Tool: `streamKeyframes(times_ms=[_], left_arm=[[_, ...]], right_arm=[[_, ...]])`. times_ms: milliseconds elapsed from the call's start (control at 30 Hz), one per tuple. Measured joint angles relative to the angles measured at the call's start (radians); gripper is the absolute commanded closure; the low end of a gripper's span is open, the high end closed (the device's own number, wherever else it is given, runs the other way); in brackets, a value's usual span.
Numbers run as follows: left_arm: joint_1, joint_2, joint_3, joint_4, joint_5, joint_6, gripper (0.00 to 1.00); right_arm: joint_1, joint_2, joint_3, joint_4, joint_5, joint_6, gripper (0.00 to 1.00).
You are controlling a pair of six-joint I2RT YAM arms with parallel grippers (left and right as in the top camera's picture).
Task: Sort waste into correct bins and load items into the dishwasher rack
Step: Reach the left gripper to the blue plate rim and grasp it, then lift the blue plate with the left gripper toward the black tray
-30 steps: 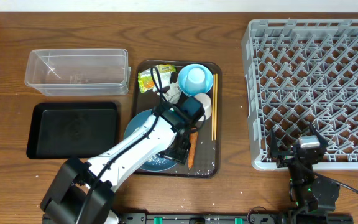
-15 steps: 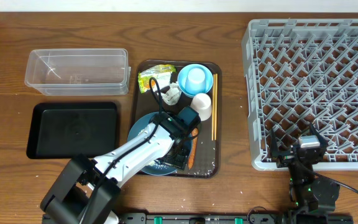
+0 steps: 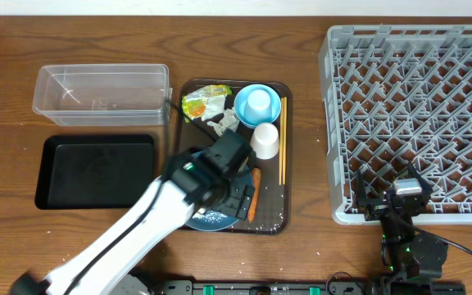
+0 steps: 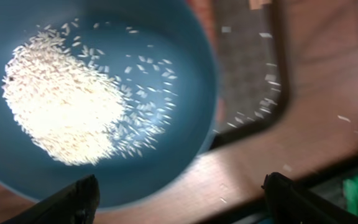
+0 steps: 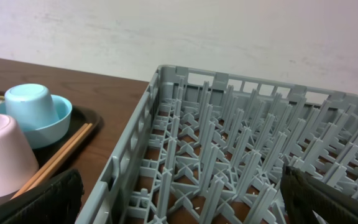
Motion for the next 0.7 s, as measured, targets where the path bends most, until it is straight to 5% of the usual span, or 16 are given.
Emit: streamKeyframes(times_ms=[233, 700], left_arm=[[-0.033, -0.027, -0.061, 0.013, 0.055, 0.024, 0.14], [-0.108, 0.216, -0.181, 0.127, -0.039, -0.002, 0.15]], right_arm=[[0.000, 0.000, 0.000, 0.000, 0.000, 0.000, 0.01], [0.000, 0.001, 0.000, 0.000, 0.000, 0.000, 0.01]])
